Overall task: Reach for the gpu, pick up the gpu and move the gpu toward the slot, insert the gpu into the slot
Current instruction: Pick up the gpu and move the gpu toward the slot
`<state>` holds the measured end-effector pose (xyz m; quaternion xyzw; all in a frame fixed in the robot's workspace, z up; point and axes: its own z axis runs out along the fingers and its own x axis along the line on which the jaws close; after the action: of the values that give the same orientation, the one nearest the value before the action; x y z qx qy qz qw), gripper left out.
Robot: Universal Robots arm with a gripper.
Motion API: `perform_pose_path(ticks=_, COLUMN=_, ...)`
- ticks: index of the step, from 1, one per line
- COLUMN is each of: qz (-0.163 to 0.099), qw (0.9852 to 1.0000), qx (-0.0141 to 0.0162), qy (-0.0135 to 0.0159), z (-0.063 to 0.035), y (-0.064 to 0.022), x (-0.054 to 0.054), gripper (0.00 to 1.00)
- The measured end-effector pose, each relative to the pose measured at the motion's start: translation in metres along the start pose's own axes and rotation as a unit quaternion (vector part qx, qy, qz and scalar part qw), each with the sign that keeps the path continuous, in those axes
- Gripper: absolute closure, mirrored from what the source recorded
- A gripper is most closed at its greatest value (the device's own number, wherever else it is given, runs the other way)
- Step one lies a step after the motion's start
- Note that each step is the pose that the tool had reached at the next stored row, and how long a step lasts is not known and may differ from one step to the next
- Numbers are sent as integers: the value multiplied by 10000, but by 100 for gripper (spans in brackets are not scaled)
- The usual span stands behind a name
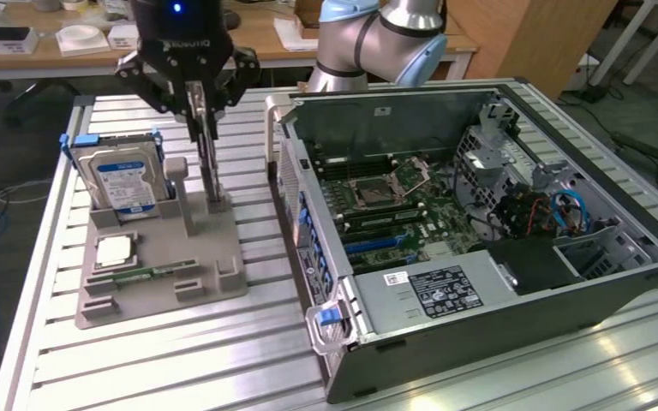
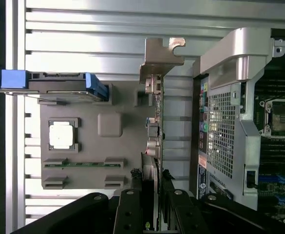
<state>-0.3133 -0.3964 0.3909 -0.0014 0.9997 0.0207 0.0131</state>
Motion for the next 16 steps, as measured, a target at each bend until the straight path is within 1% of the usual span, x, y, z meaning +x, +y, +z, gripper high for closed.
perform_pose_path(ticks=3, qz=0, qw=10000, qx=0, qy=0, z=-127, y=5, x=-4, gripper=74)
perform_pose_path(ticks=6, qz=-1, qw=10000, qx=0, qy=0, z=-189, y=8, x=-25, gripper=74)
perform_pose_path(ticks=9, qz=0, qw=10000, qx=-2, qy=0, z=-202, y=8, x=-117, gripper=74)
perform_pose_path(ticks=16, qz=0, qw=10000, qx=-11, qy=-1, z=-209, y=8, x=-374, gripper=74)
